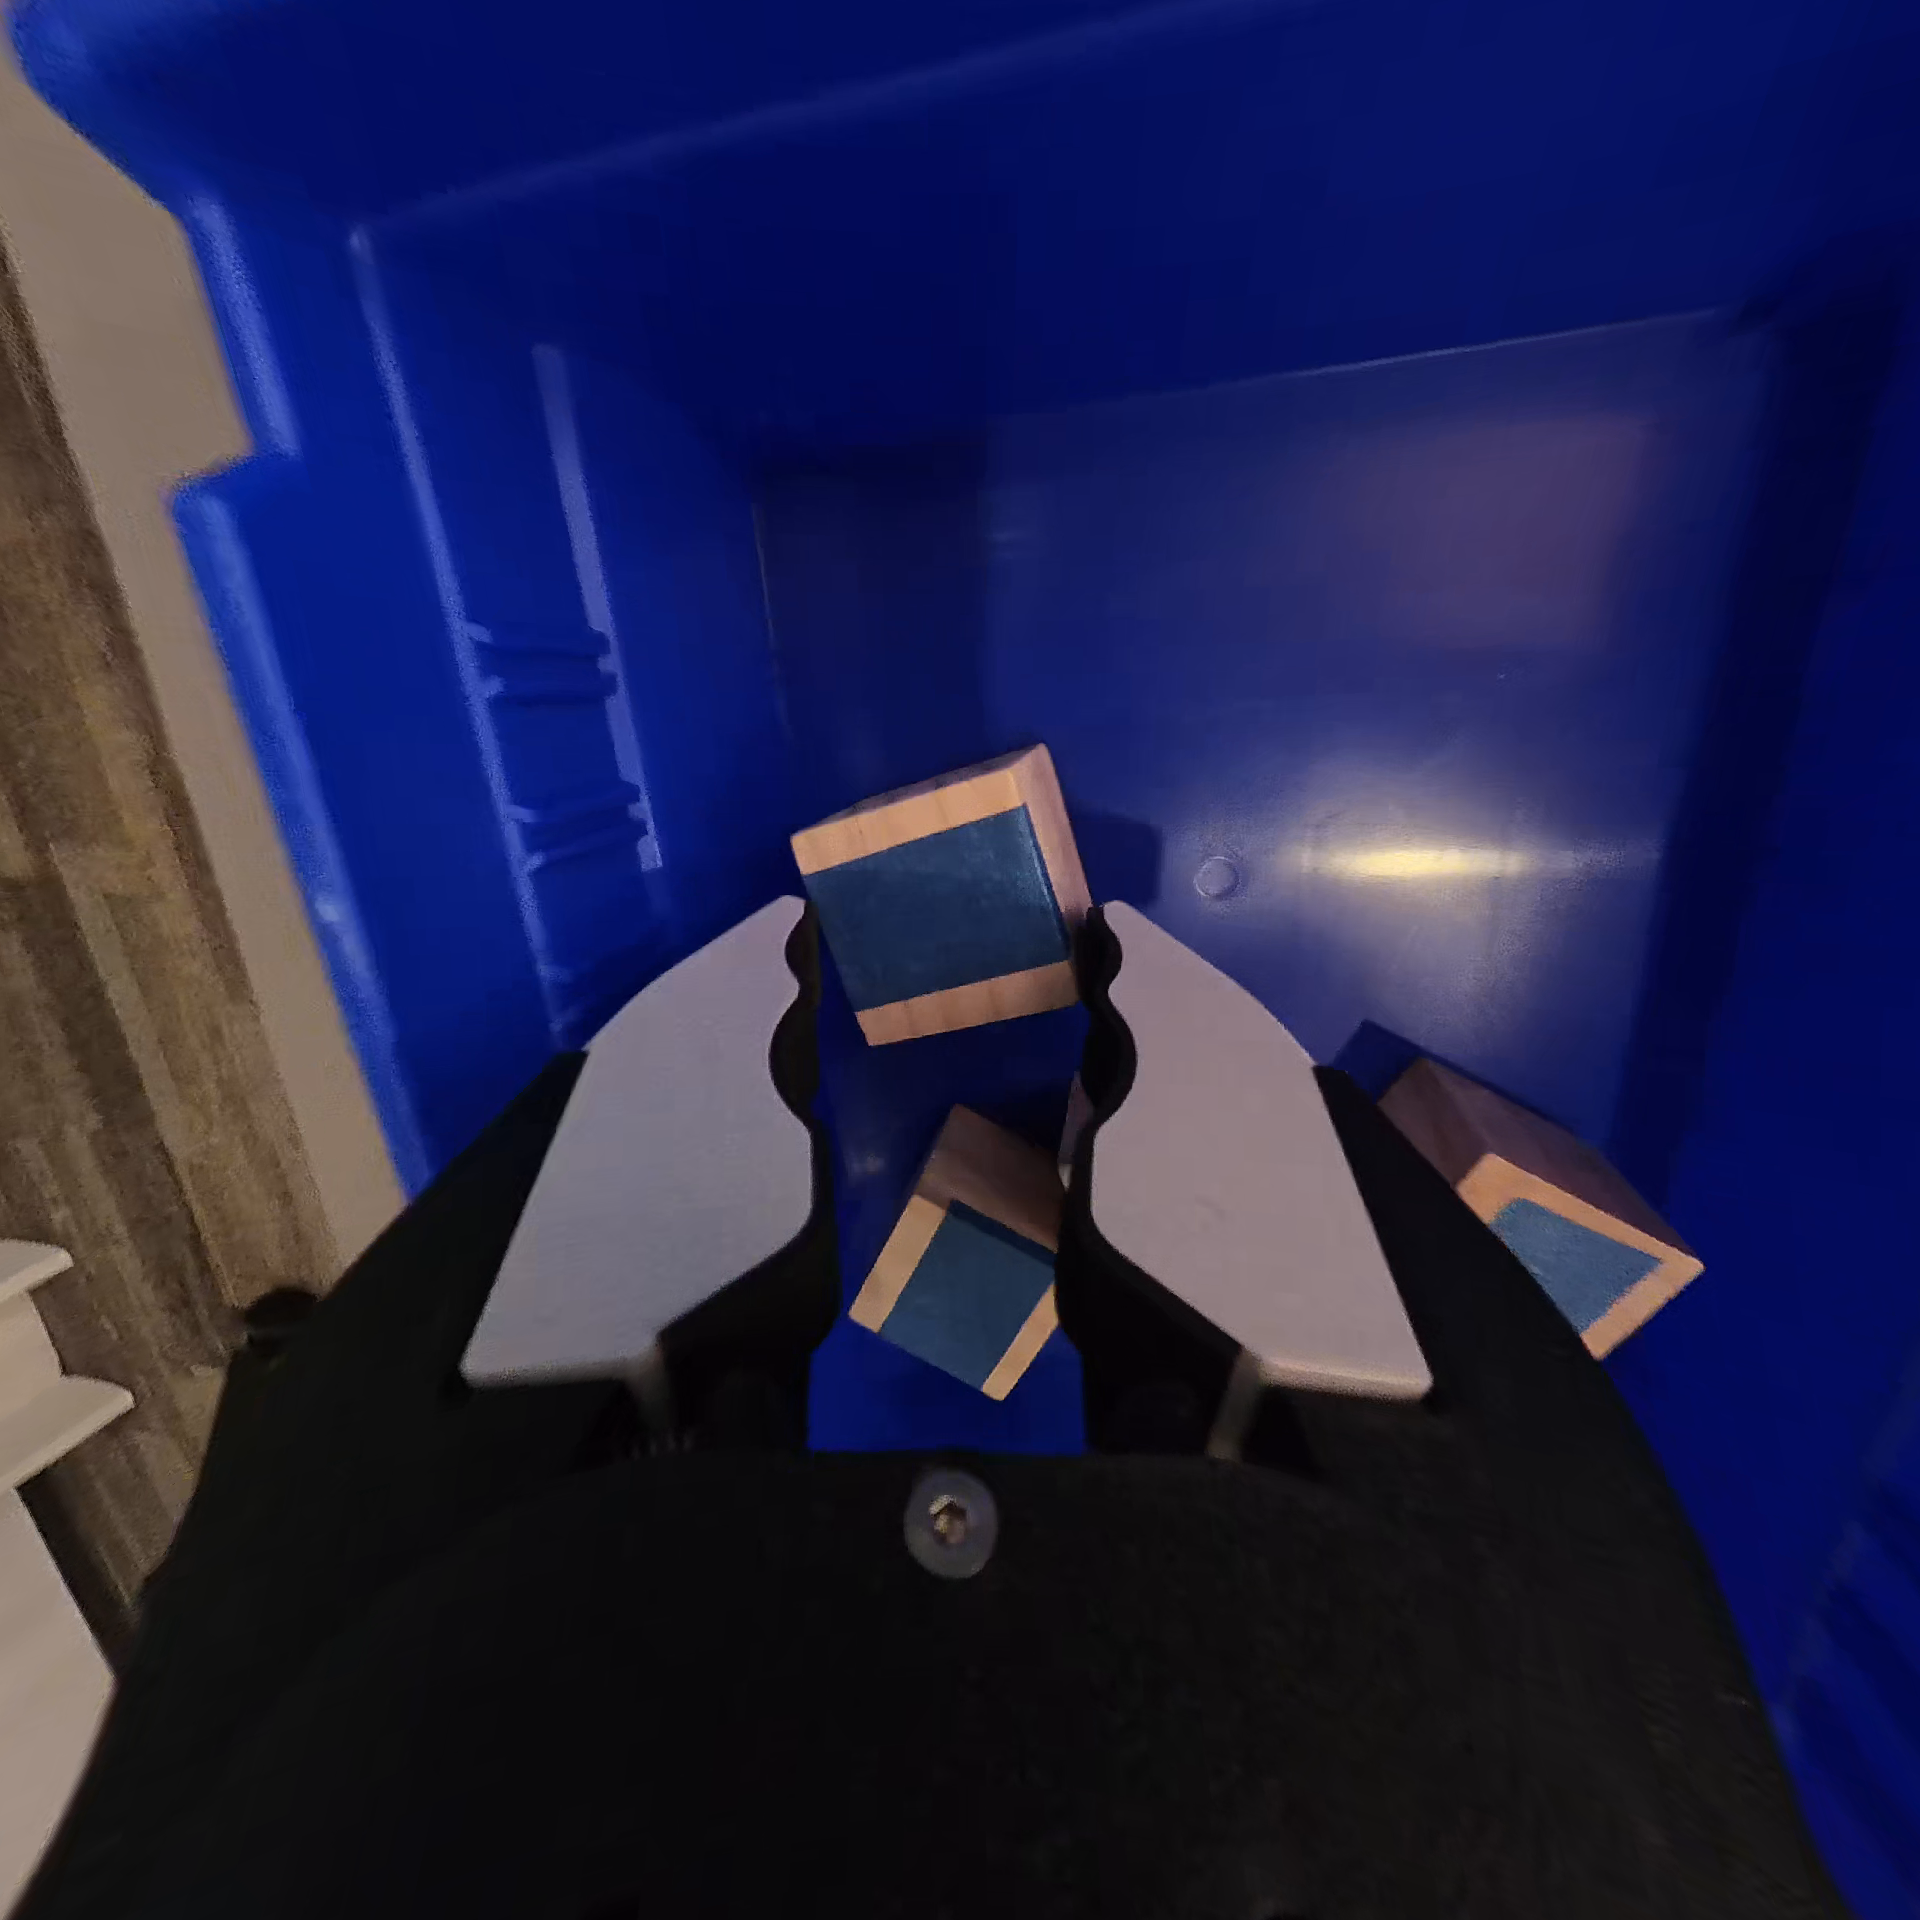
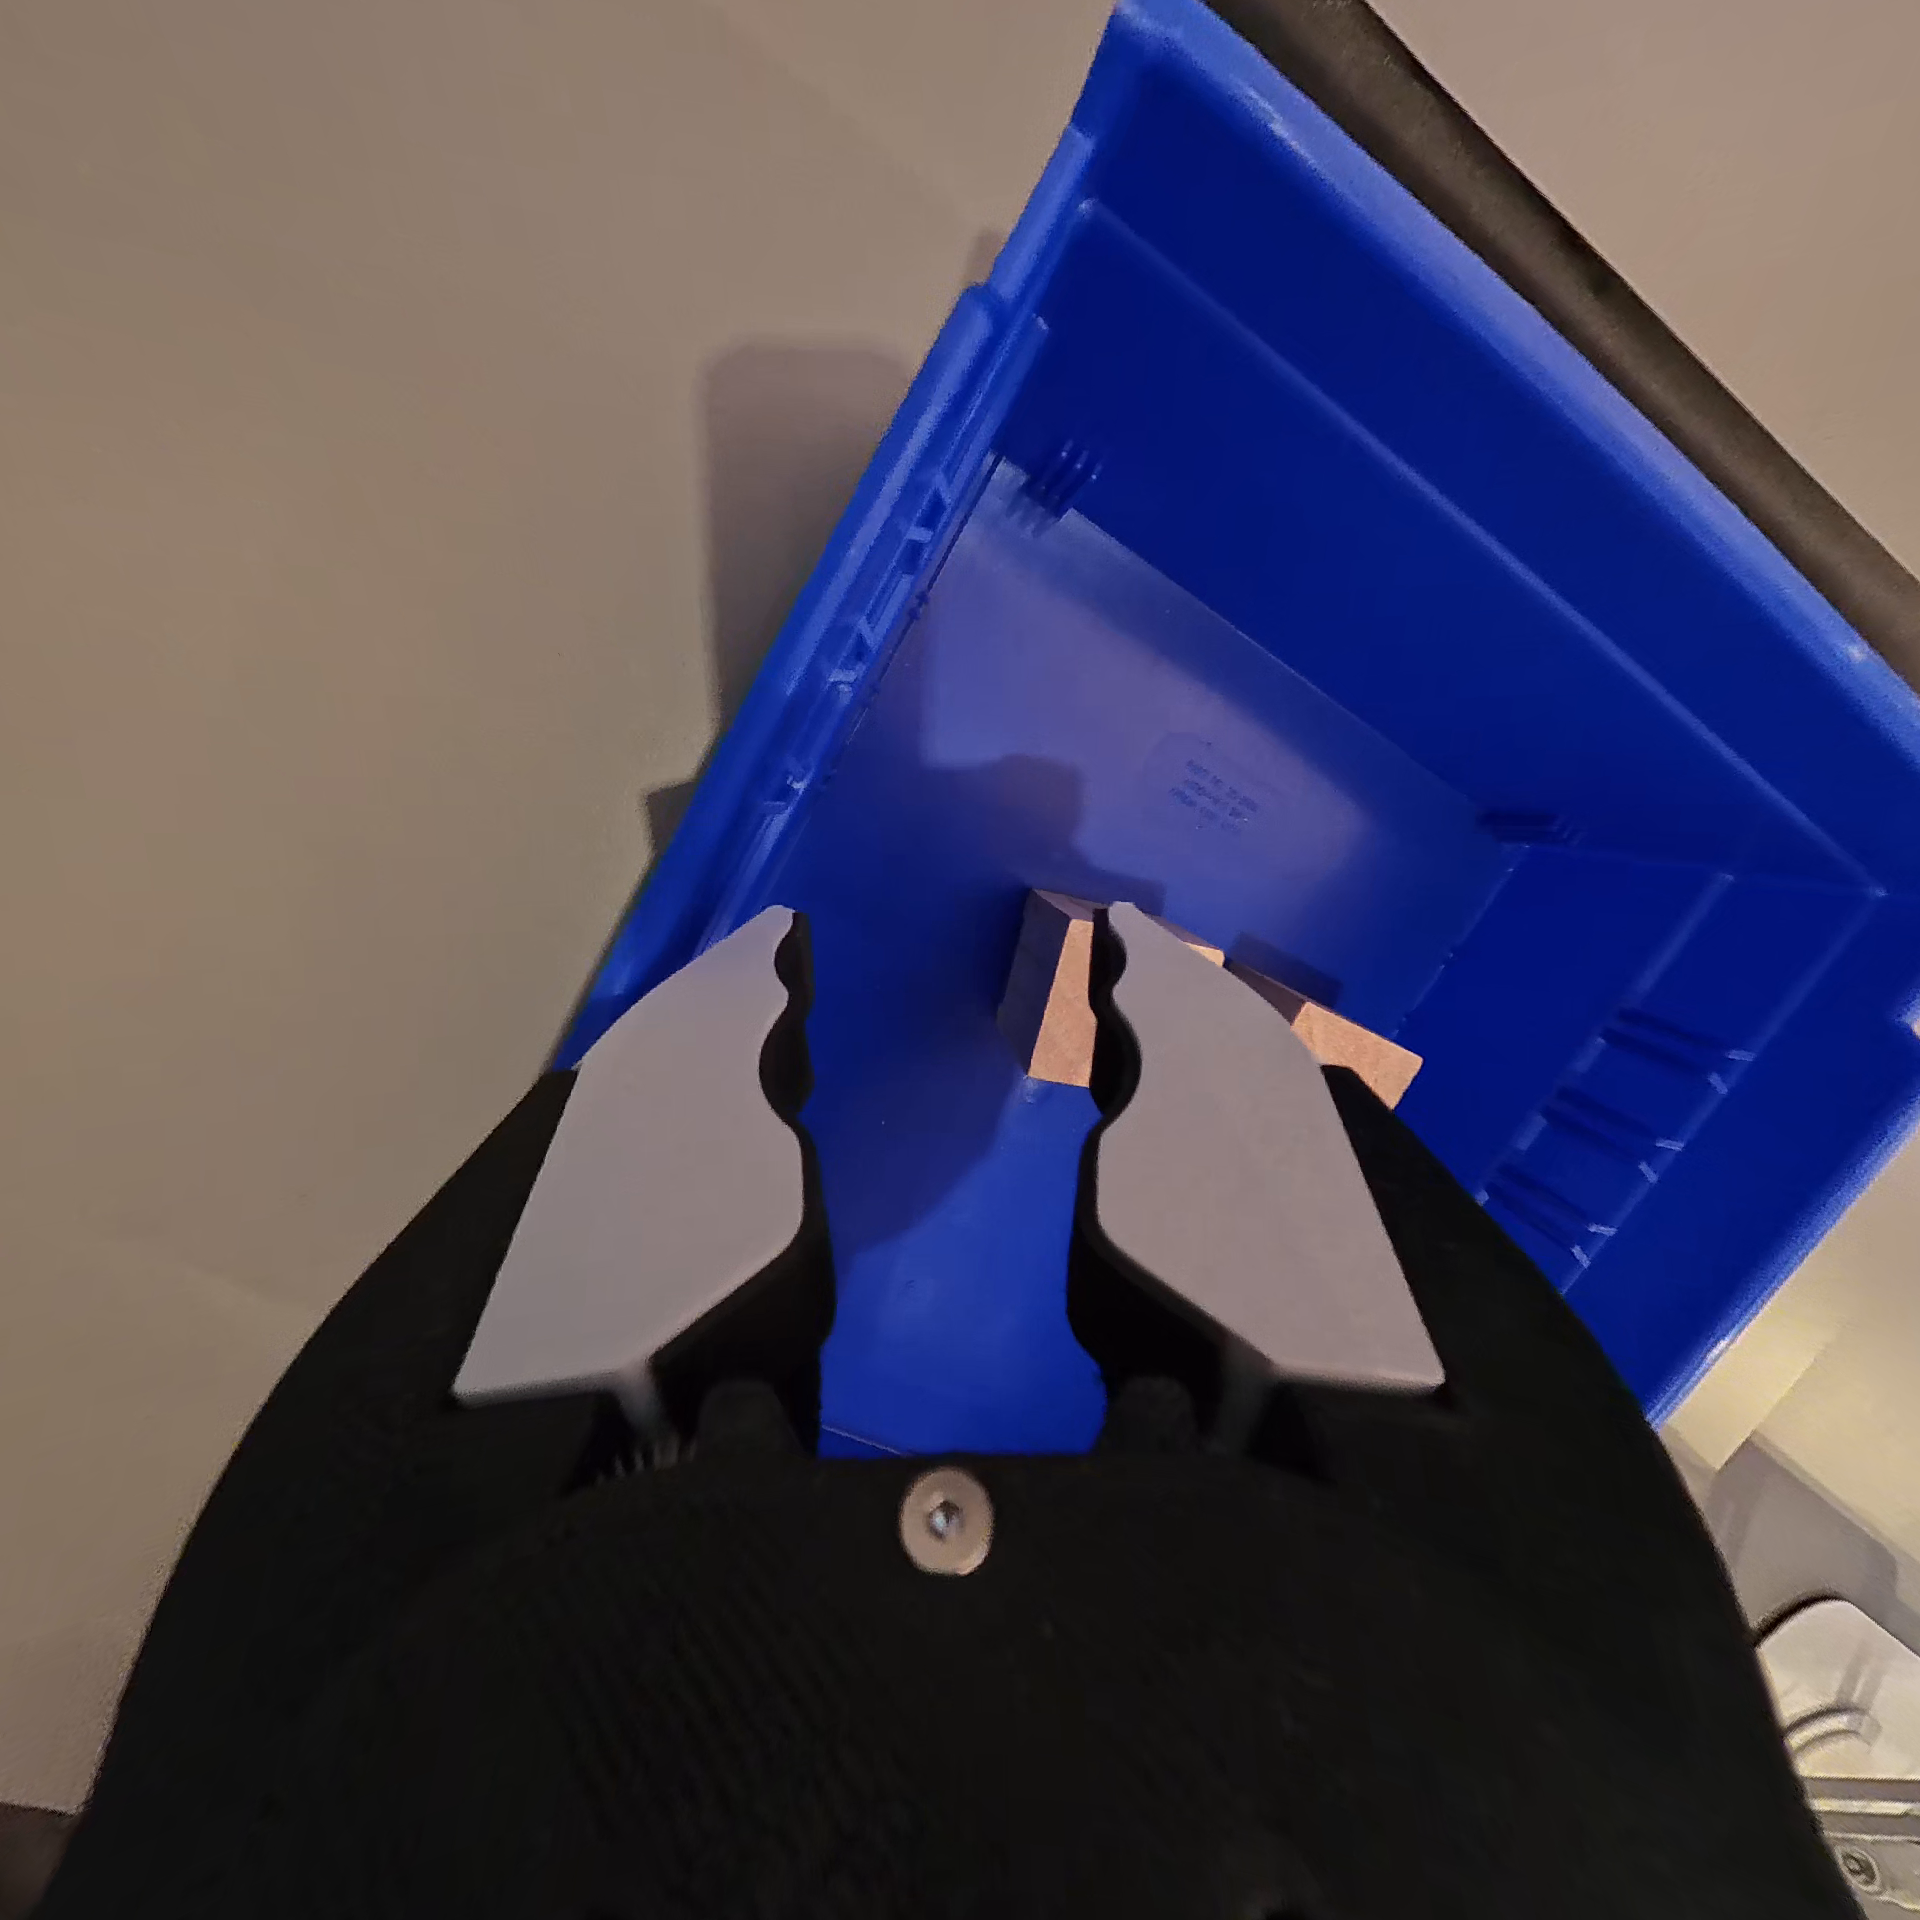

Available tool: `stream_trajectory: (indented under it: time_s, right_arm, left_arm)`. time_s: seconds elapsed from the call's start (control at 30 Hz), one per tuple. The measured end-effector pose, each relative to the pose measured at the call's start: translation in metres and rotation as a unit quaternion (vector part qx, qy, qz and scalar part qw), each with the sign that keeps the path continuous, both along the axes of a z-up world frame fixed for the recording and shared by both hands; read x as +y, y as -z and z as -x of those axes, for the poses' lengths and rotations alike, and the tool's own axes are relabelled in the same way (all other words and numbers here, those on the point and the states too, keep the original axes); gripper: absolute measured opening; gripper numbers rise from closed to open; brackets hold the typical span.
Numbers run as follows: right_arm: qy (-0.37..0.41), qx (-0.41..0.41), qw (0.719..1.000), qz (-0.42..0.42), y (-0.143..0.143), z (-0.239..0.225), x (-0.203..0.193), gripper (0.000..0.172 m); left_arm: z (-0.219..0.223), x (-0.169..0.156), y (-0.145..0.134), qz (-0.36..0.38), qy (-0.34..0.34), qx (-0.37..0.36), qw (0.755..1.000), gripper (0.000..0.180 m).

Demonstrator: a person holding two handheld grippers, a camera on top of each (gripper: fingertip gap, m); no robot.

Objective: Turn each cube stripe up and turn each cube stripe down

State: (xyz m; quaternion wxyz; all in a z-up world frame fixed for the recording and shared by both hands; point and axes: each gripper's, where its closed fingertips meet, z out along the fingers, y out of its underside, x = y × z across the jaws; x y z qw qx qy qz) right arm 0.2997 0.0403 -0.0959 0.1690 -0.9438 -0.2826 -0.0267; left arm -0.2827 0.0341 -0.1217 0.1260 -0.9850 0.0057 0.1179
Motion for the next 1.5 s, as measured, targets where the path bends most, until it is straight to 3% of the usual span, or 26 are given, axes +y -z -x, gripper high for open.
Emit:
stream_trajectory:
  time_s: [0.1, 0.2, 0.27, 0.33, 0.43, 0.53, 0.6, 0.7, 0.8, 0.97, 1.1, 1.33, 1.4, 1.5]
  right_arm:
    - [0.002, -0.004, 1.000, -0.017, -0.006, 0.000, 0.003, 0.052]
    - [0.008, -0.019, 0.997, -0.073, -0.025, -0.001, 0.012, 0.052]
    - [-0.002, -0.028, 0.988, -0.152, -0.052, 0.006, 0.022, 0.052]
    - [-0.052, 0.002, 0.963, -0.266, -0.092, 0.038, 0.029, 0.051]
    - [-0.218, 0.123, 0.891, -0.380, -0.141, 0.126, -0.005, 0.051]
    - [-0.331, 0.180, 0.793, -0.479, -0.172, 0.192, -0.056, 0.062]
    - [-0.385, 0.181, 0.728, -0.537, -0.180, 0.223, -0.090, 0.064]
    - [-0.383, 0.214, 0.651, -0.619, -0.197, 0.244, -0.128, 0.056]
    - [-0.367, 0.257, 0.616, -0.647, -0.210, 0.245, -0.147, 0.056]
    - [-0.396, 0.256, 0.627, -0.621, -0.206, 0.249, -0.148, 0.054]
    - [-0.398, 0.259, 0.628, -0.617, -0.206, 0.246, -0.146, 0.044]
    - [-0.416, 0.228, 0.622, -0.623, -0.208, 0.248, -0.153, 0.045]
    - [-0.435, 0.217, 0.643, -0.593, -0.204, 0.247, -0.151, 0.045]
    - [-0.432, 0.156, 0.704, -0.542, -0.208, 0.218, -0.130, 0.045]
  left_arm:
    - [-0.010, 0.003, -0.030, -0.048, 0.027, -0.007, 0.998, 0.049]
    - [-0.043, 0.003, -0.079, -0.141, 0.079, -0.089, 0.983, 0.048]
    - [-0.081, 0.000, -0.122, -0.219, 0.144, -0.175, 0.949, 0.048]
    - [-0.122, -0.010, -0.165, -0.288, 0.218, -0.254, 0.897, 0.048]
    - [-0.186, -0.038, -0.214, -0.348, 0.328, -0.346, 0.807, 0.048]
    - [-0.248, -0.080, -0.241, -0.322, 0.411, -0.479, 0.706, 0.048]
    - [-0.278, -0.103, -0.248, -0.291, 0.444, -0.538, 0.654, 0.047]
    - [-0.305, -0.120, -0.242, -0.255, 0.476, -0.552, 0.635, 0.047]
    - [-0.321, -0.129, -0.232, -0.231, 0.496, -0.544, 0.636, 0.048]
    - [-0.337, -0.145, -0.229, -0.203, 0.515, -0.568, 0.610, 0.048]
    - [-0.340, -0.147, -0.228, -0.215, 0.537, -0.547, 0.605, 0.047]
    - [-0.341, -0.154, -0.228, -0.206, 0.546, -0.551, 0.596, 0.047]
    - [-0.340, -0.152, -0.224, -0.205, 0.551, -0.538, 0.604, 0.048]
    - [-0.334, -0.144, -0.227, -0.235, 0.546, -0.513, 0.620, 0.056]
